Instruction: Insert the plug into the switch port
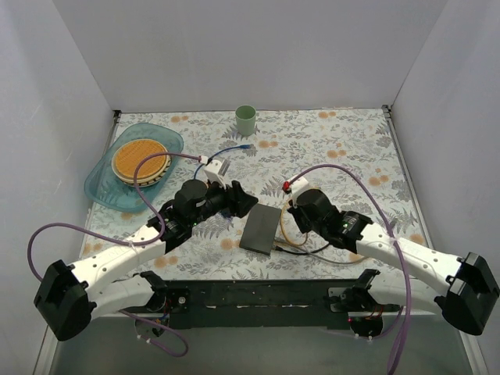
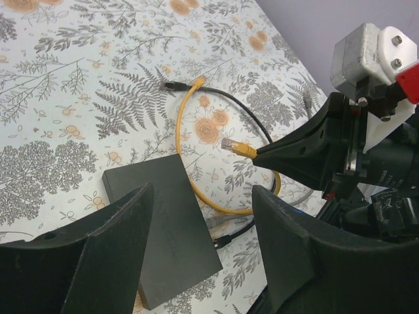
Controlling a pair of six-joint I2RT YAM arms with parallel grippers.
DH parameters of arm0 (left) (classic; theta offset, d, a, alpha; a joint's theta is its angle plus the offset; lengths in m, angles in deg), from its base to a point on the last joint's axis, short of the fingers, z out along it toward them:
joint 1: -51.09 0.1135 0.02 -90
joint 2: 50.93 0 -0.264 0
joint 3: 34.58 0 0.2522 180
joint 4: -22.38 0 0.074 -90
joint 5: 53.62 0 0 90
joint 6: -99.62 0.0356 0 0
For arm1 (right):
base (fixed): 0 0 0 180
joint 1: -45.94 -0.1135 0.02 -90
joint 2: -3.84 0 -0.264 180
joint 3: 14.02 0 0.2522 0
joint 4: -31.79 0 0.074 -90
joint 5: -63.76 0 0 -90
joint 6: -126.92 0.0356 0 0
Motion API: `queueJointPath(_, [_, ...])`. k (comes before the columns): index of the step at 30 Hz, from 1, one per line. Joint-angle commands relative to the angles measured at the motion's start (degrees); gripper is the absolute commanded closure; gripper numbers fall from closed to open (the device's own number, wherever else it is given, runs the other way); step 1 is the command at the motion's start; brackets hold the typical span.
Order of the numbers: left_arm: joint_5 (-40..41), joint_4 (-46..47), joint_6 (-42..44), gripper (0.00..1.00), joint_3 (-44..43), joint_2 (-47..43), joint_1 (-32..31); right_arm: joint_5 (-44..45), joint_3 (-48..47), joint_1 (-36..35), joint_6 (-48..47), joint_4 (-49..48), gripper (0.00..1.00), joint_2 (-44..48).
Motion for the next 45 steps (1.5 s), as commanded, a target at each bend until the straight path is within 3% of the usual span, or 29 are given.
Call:
queueJointPath(1, [-1.10,1.93,-0.06,0.39,0.85,3.80,2.62,2.55,-1.47,-0.35,1.27,1.49,0.99,-3.76])
queueJointPath(7, [-14.37,5.36,-3.05,0.37,2.43,10.13,10.62,14.85,-8.49,3.68,7.16,9.13,0.99,-10.01])
queueJointPath(15, [-14.91,5.63,-2.88,0.30,2.96,10.32,11.16,25.05,-16.05,14.48,9.27,11.33,0.99,-6.59])
queueJointPath(21, [-14.21,4.22,-2.26,0.28,3.04,8.47,11.25,31.12,-14.75,16.17,5.24,3.79,0.99,4.30])
queueJointPath(25, [-13.68,4.92,-2.35,0.28,3.92,8.73,11.25,28.14,-12.98,16.00,1.62,3.67,0.99,3.45])
queueJointPath(27, [-13.24,5.01,-2.35,0.30,4.10,9.35,11.25,27.70,-13.42,15.48,4.51,10.00,0.99,-2.52])
queueJointPath(31, [-11.40,5.71,-3.23,0.31,4.54,8.83,11.25,25.59,-11.67,10.56,8.56,12.83,0.99,-10.96])
queueJointPath(36, [-11.74,5.45,-2.70,0.31,3.05,9.96,11.42,12.95,-5.44,6.07,7.00,3.46,0.99,-16.25])
queueJointPath(45, [-16.14,9.84,-2.43,0.31,2.08,18.73,11.77,-7.54,0.64,4.75,1.80,-6.94,0.99,-14.75])
